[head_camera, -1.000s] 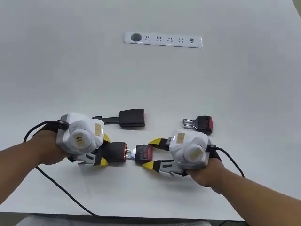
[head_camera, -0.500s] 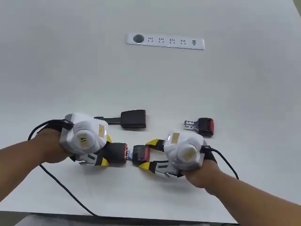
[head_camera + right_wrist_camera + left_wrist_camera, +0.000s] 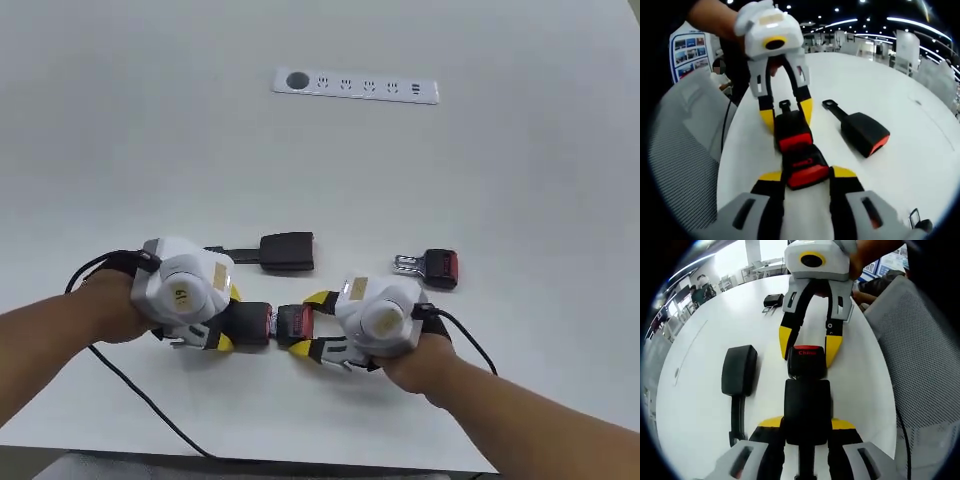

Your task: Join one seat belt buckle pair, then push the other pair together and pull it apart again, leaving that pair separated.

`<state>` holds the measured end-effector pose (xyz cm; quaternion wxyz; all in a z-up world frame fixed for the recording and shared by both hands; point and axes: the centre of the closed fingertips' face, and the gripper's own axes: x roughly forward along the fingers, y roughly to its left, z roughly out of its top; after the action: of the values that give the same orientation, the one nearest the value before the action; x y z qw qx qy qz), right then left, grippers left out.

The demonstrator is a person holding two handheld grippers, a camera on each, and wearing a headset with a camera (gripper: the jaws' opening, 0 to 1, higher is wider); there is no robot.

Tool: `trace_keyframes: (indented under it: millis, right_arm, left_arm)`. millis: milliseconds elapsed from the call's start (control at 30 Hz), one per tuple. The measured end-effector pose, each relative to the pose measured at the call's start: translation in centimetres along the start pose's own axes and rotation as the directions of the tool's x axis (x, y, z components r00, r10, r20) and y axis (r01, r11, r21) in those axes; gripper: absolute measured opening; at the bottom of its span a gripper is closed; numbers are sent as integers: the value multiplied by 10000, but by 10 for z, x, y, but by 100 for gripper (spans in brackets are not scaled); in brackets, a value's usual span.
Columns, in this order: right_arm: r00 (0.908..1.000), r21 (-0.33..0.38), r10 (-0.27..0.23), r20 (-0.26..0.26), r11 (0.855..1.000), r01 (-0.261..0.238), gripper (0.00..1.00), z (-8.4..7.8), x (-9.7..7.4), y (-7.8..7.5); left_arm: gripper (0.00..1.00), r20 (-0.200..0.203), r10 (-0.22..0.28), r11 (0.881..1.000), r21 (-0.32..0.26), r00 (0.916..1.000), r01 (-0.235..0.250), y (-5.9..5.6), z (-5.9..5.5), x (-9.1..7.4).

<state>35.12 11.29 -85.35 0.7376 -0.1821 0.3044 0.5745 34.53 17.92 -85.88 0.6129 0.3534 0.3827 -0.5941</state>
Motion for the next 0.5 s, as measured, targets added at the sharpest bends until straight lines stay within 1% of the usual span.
trace_keyframes:
  millis: [267, 333, 400, 433, 500]
  right_arm:
    - [9999, -47, -134, 29, 9999, 135, 35, -2, -1, 1]
    - [9997, -116, -246, 0, 9996, 246, 34, -3, -1, 3]
    - [9995, -77, -310, 78, 9995, 310, 34, -5, -2, 2]
    - [9994, -85, -319, 114, 9995, 320, 34, -5, -2, 2]
    - [9995, -312, -304, 76, 9990, 306, 34, -5, -1, 2]
  left_arm:
    - [33, 167, 28, 9999, -118, 9999, -26, 0, 0, 0]
    - [33, 267, 45, 9999, -153, 9996, -41, 0, 0, 0]
    - [33, 386, 79, 9997, -218, 9992, -70, -1, 0, 0]
    - [33, 508, 92, 9996, -274, 9987, -78, -2, 1, 0]
    - [33, 648, 95, 9995, -298, 9979, -75, -1, -1, -1]
